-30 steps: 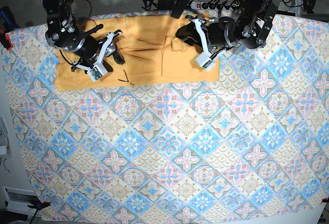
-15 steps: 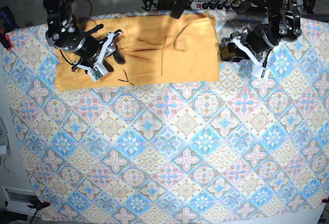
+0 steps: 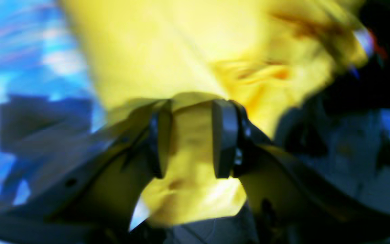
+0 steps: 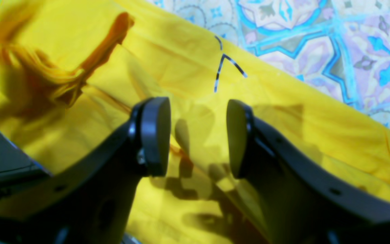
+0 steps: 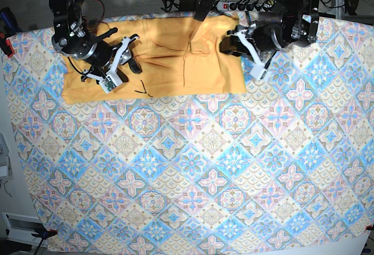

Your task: Fold the T-shirt properly

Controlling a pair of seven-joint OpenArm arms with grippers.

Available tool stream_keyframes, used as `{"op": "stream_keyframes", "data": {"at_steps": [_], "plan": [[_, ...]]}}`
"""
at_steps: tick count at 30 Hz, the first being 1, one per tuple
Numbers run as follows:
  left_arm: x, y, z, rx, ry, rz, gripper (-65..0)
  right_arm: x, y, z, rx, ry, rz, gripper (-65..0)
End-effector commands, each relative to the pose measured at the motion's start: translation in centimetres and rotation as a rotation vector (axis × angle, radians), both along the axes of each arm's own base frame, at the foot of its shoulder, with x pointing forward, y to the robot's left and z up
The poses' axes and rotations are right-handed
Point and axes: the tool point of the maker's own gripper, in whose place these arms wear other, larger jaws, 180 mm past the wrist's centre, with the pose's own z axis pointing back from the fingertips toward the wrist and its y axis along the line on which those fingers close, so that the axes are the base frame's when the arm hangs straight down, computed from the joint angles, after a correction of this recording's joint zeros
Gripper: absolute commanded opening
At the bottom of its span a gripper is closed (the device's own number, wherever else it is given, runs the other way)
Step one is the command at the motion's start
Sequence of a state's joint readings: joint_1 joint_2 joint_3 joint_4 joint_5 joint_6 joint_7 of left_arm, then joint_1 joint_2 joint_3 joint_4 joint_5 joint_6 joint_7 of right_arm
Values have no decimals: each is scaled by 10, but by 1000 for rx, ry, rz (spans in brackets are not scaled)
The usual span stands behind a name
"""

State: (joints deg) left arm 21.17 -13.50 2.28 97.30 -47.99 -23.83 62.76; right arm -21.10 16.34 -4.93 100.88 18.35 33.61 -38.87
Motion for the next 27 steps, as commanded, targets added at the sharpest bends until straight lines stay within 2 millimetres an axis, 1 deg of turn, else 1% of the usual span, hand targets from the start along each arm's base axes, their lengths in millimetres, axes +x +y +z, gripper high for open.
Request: {"op": "stream_keyframes", "data": {"at_steps": [1, 3, 4, 6, 8, 10, 11, 13, 15, 17, 18, 21, 22, 24, 27], "plan": [[6, -7, 7, -14, -30, -30, -443, 5, 6, 10, 29, -35, 13, -387], [7, -24, 9, -22, -28, -76, -444, 4, 10, 10, 34, -33, 24, -387], [6, -29, 6, -11, -11, -85, -444, 3, 12, 9, 35, -31, 28, -387], [0, -34, 0, 31, 37, -116, -444, 3, 13, 10, 37, -33, 31, -387], [-2, -36, -1, 40, 52, -122, -445, 3, 13, 10, 37, -33, 31, -387], [0, -32, -1, 45, 52, -108, -445, 3, 13, 10, 38, -34, 31, -387], [0, -27, -1, 49, 55, -90, -445, 3, 13, 10, 38, -34, 31, -387], [6, -14, 5, 57, 32, -44, -445, 4, 12, 10, 37, -36, 30, -387], [11, -4, 16, 64, -4, -6, -441, 4, 12, 11, 37, -36, 29, -387], [18, 13, 28, 81, -44, 46, -439, 4, 11, 11, 36, -37, 27, -387], [20, 23, 29, 95, -49, 74, -439, 4, 12, 11, 37, -36, 29, -387], [25, 48, 28, 133, -50, 141, -439, 4, 12, 11, 36, -37, 31, -387], [21, 54, 23, 141, -30, 159, -439, 4, 12, 11, 36, -37, 31, -387], [17, 63, 16, 152, -4, 184, -438, 4, 12, 11, 36, -37, 31, -387], [8, 72, -1, 160, 59, 212, -438, 4, 12, 11, 35, -36, 31, -387]]}}
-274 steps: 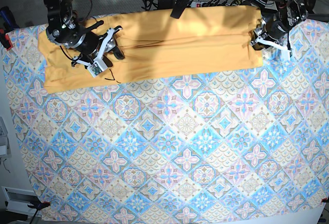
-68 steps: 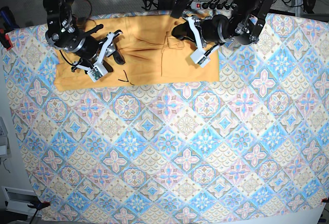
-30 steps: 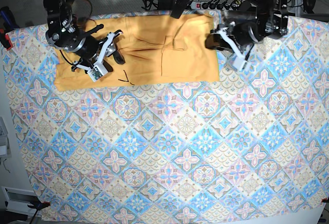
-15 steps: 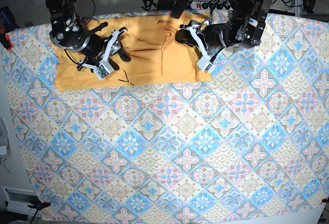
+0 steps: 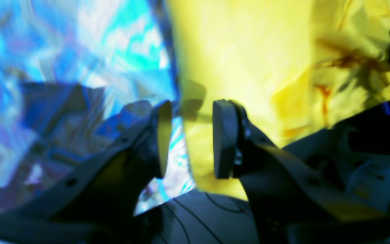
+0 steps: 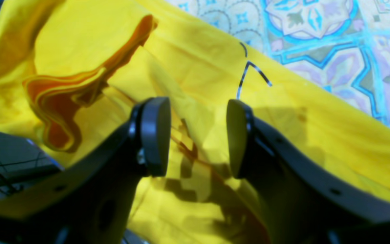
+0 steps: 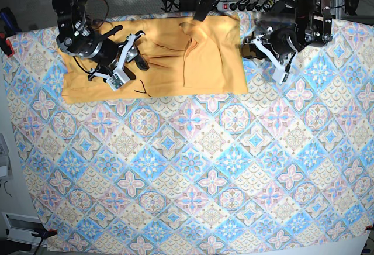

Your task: Fold the T-shirt properly

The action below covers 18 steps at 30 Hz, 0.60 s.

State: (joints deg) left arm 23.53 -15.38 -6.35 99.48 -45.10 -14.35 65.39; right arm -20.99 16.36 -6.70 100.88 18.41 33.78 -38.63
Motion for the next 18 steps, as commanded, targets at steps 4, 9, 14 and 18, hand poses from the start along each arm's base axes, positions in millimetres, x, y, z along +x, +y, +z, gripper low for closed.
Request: {"op": "stream_keyframes", "data": {"at_steps": [4, 9, 14, 18], "plan": [[5, -2, 5, -20, -25, 3, -438, 7, 1, 11, 21, -40, 1, -387], [14, -3, 5, -26, -33, 5, -437, 6, 1, 11, 22, -37, 2, -387], [11, 5, -18, -33, 38, 42, -436, 5, 1, 10, 22, -36, 2, -387], [14, -2, -20, -53, 40, 54, -436, 5, 1, 10, 22, -36, 2, -387]]}}
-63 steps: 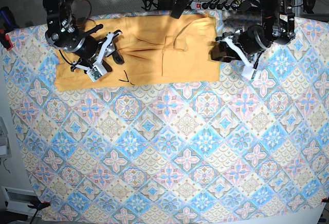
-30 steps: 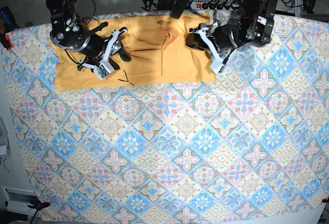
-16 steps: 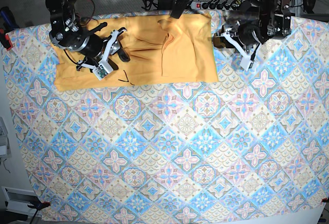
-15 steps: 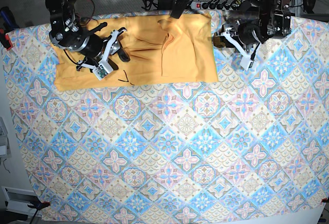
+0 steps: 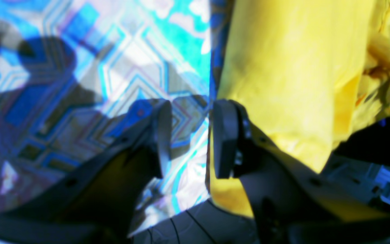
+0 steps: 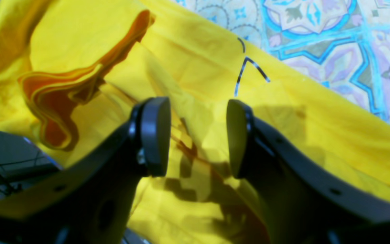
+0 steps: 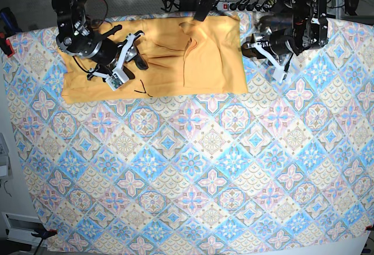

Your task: Fold the T-shirt properly

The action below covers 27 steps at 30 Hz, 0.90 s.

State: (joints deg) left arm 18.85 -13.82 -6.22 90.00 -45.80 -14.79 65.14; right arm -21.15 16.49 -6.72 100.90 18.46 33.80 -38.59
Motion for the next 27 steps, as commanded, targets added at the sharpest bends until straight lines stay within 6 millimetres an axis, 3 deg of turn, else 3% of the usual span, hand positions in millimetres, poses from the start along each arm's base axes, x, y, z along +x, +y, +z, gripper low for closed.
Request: {"op": "stream_keyframes", "data": {"at_steps": [1, 10, 22, 27], "plan": [[8, -1, 7, -10, -30, 0, -436, 7, 2, 11, 23, -38, 0, -387], [11, -33, 8, -60, -35, -54, -437, 7, 2, 11, 23, -38, 0, -387], [18, -35, 8, -69, -60, -23, -445, 6, 2, 11, 21, -37, 3, -387], [22, -37, 22, -71, -112, -27, -446, -7, 37, 21, 48, -49, 127, -387]]}}
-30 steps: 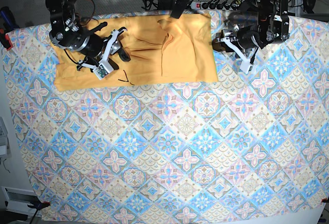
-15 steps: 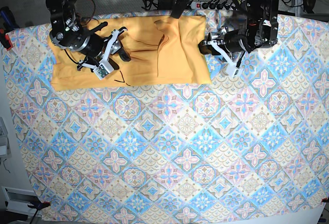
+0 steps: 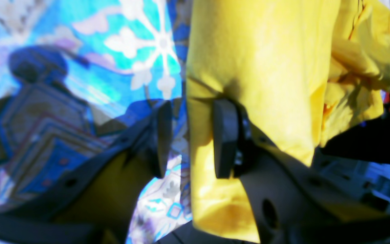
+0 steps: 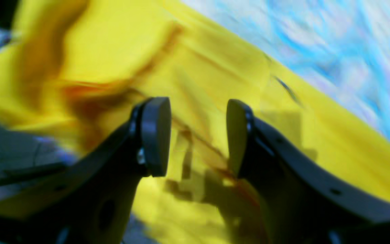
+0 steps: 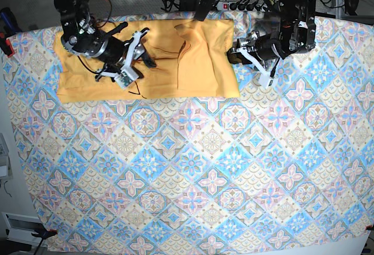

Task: Fold the T-shirt properly
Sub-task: 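Move the right gripper inward toward the middle of the shirt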

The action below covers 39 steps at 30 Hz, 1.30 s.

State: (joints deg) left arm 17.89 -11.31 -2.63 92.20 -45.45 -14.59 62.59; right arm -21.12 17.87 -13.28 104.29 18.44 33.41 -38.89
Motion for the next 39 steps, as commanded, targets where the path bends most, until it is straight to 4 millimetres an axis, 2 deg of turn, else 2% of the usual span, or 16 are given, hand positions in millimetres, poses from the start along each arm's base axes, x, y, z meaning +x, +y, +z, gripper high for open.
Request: {"op": "stream_keyframes", "data": {"at_steps": [1, 4, 7, 9, 13, 16, 20, 23, 28, 32, 39], "plan": [[6, 2, 14, -13, -48, 9, -446, -1, 9, 10, 27, -27, 44, -390], [9, 12, 26, 6, -87, 32, -446, -14, 34, 10, 46, -17, 139, -433], [8, 13, 24, 11, -85, 34, -446, -20, 54, 11, 67, -15, 205, -454], [8, 14, 24, 13, -85, 33, -446, -21, 60, 12, 72, -18, 225, -451], [8, 20, 24, 29, -85, 27, -446, -15, 60, 9, 74, -13, 210, -387], [8, 20, 24, 28, -84, 28, -446, -13, 65, 0, 85, 18, 161, -365], [8, 20, 24, 28, -84, 28, -446, -19, 61, -23, 73, 86, 133, -365], [8, 20, 24, 27, -84, 29, -446, -9, 67, -25, 80, 84, 129, -366], [8, 20, 24, 27, -84, 29, -446, -12, 63, -37, 69, 120, 113, -366], [8, 20, 24, 27, -84, 27, -446, -14, 61, -41, 67, 132, 109, -367], [8, 20, 24, 27, -82, 27, -446, -12, 65, -37, 75, 123, 109, -368]]}}
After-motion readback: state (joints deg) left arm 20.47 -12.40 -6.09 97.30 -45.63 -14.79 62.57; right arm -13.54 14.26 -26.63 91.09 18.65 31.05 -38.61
